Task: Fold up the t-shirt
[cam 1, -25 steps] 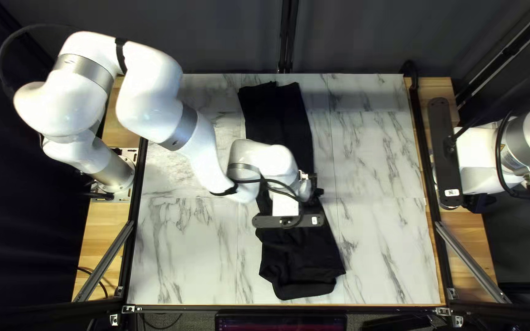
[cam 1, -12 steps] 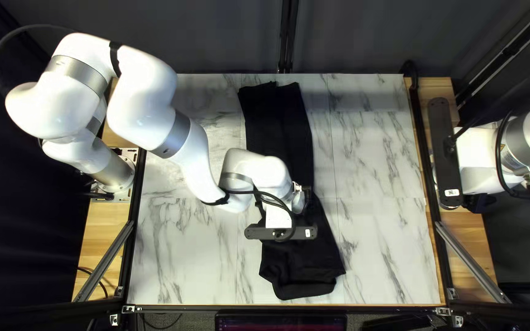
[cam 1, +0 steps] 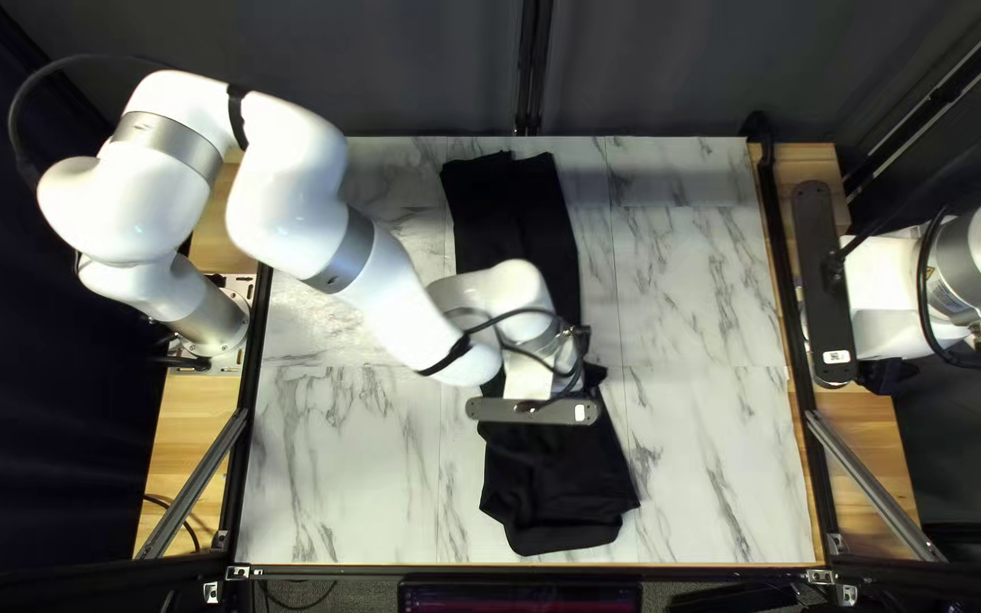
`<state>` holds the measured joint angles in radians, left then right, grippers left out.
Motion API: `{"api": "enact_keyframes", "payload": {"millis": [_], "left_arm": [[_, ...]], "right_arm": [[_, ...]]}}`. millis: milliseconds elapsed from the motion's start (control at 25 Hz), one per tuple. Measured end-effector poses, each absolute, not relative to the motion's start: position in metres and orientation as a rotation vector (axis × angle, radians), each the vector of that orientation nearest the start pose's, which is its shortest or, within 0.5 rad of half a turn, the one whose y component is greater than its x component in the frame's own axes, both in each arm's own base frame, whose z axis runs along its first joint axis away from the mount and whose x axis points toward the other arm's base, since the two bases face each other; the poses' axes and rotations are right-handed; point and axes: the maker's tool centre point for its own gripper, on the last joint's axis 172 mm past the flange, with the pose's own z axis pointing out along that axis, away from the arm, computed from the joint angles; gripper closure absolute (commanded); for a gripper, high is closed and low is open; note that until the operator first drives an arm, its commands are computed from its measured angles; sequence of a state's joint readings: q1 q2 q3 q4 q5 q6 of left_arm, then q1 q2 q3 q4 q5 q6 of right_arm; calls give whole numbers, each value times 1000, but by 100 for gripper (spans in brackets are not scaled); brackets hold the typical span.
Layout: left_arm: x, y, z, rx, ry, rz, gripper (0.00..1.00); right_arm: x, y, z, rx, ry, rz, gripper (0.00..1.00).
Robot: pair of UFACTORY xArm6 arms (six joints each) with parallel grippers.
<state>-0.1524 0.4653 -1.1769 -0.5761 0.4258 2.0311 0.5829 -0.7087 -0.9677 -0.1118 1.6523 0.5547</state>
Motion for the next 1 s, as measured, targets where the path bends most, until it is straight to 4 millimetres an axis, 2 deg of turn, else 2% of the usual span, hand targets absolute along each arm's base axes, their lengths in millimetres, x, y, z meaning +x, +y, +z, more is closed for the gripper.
{"api": "enact_keyframes", "payload": {"millis": [240, 520, 680, 840, 1000], "left_arm": [[591, -107, 67, -2012, 2264, -552, 0], [565, -101, 90, -2055, 2173, -429, 0], [557, -109, 100, -2125, 2054, -324, 0], [550, -130, 109, -2192, 1886, -194, 0], [545, -147, 116, -2231, 1728, -137, 0]], "right_arm": [[242, 123, 366, -3220, -28, -129, 0], [242, 123, 366, -3220, -28, -129, 0], [242, 123, 366, -3220, -28, -129, 0], [242, 123, 366, -3220, -28, -129, 0], [242, 123, 366, -3220, -28, -129, 0]]}}
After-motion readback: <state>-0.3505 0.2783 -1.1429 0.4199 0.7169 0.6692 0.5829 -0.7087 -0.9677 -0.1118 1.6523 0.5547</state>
